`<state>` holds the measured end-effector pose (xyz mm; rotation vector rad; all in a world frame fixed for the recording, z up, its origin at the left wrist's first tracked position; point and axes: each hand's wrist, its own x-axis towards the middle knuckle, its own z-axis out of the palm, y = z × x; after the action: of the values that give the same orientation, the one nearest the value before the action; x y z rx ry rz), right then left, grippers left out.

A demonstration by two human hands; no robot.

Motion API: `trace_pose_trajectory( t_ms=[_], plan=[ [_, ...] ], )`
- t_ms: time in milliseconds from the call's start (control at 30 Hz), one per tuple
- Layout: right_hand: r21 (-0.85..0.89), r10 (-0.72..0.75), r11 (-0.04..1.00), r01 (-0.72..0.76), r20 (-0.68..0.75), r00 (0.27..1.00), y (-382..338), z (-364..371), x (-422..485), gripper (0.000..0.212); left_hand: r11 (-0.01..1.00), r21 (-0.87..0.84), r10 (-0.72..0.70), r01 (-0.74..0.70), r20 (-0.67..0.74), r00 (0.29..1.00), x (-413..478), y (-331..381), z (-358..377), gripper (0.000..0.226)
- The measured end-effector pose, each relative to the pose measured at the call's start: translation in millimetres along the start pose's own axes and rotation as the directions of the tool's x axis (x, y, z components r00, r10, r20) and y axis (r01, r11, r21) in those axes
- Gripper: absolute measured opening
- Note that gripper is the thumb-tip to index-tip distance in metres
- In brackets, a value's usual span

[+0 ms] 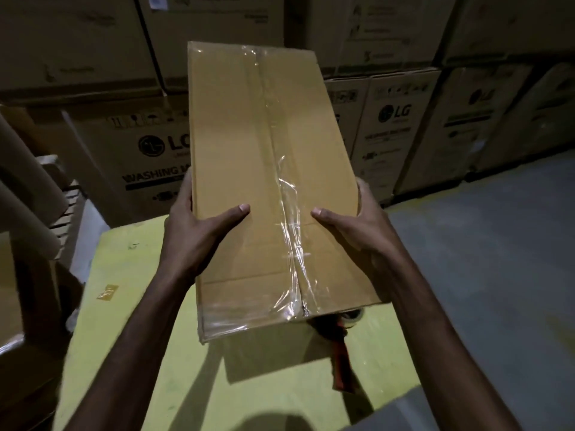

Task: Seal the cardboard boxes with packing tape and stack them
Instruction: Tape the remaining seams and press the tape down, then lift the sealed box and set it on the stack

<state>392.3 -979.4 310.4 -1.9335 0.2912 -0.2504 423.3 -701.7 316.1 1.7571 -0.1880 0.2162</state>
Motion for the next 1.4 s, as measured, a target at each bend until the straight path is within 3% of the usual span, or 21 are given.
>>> trace_pose_trajectory(
  t_ms=[433, 633, 933, 1067, 1400],
  plan=[
    [-0.08, 0.07, 0.993, -0.092, -0.242, 0.968, 137, -303, -39, 0.101, 0.999, -0.03, 0.016, -0.013, 0.092, 0.996, -110, 57, 311, 0.08],
    [-0.067, 0.113, 0.988, -0.139, -0.298, 0.948, 198, -401, -30, 0.095, 1.0, -0.01, -0.027, 0.028, 0.124, 0.992, -133, 63, 429, 0.068],
    [-0.092, 0.184, 0.97, -0.224, -0.322, 0.929, 294, -487, 49, 0.09, 0.993, 0.048, -0.117, 0.111, 0.132, 0.984, -97, 17, 582, 0.078],
    [-0.11, 0.219, 0.957, -0.269, -0.333, 0.917, 341, -519, 104, 0.08, 0.991, 0.037, -0.129, 0.125, 0.132, 0.983, -71, -13, 655, 0.072],
    [-0.312, 0.358, 0.848, -0.429, -0.262, 0.896, 458, -567, 250, 0.081, 0.932, 0.177, -0.349, 0.315, 0.217, 0.912, 2, -96, 800, 0.103]
  ],
)
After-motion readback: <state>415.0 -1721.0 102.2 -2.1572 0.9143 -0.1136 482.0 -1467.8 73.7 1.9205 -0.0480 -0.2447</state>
